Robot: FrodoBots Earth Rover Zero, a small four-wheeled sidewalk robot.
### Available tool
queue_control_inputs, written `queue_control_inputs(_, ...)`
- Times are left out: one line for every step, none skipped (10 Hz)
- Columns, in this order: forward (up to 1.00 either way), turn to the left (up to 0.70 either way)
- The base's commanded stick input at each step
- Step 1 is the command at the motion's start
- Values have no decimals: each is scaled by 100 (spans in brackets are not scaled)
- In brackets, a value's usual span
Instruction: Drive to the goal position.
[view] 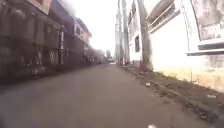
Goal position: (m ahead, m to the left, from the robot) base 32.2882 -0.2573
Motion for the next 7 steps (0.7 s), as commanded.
queue_control_inputs(100, 0)
queue_control_inputs(100, 0)
queue_control_inputs(100, 0)
queue_control_inputs(100, 0)
queue_control_inputs(100, 0)
queue_control_inputs(100, 0)
queue_control_inputs(100, 0)
